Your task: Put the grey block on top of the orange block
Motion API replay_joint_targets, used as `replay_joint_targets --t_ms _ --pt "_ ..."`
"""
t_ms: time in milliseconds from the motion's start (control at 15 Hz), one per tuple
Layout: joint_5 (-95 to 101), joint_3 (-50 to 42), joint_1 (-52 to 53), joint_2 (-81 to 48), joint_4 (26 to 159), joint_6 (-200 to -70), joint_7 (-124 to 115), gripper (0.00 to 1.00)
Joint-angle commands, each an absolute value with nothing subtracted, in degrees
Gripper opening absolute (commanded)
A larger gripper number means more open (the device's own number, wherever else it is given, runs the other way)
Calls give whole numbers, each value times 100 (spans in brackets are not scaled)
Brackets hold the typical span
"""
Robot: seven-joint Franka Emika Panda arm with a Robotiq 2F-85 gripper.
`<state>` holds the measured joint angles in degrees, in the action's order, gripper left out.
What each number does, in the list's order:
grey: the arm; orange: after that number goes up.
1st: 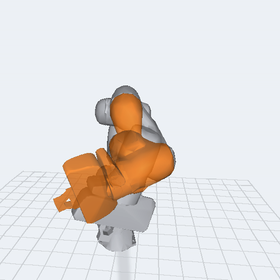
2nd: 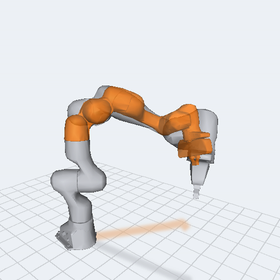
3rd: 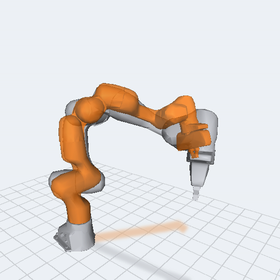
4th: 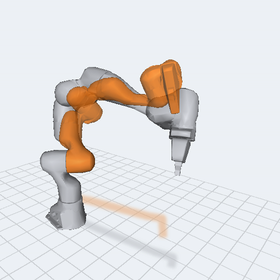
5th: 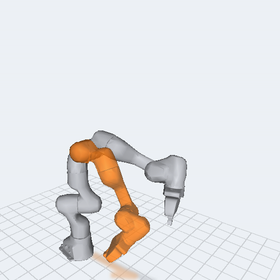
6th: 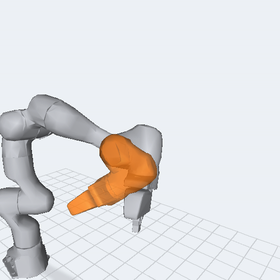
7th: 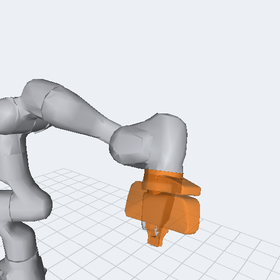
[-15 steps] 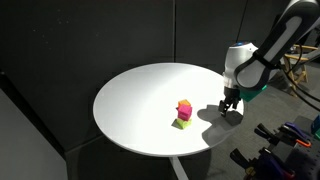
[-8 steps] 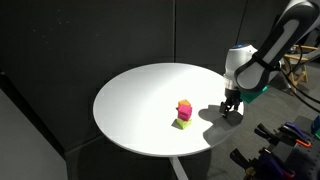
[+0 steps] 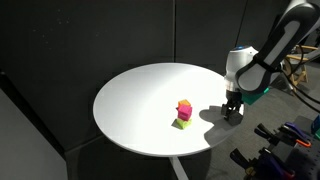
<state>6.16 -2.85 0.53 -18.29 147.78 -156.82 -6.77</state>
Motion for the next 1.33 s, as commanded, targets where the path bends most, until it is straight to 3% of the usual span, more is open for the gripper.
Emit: replay_joint_targets --t_ms 0,267,600,1267 --pt "519 -298 75 -1808 14836 -15665 -624 66" --pt "494 -264 61 -1750 14848 -15560 -566 36" --pt "454 -139 32 -1339 14903 -14918 -345 31" --pt "640 84 137 -320 14703 -13671 106 31"
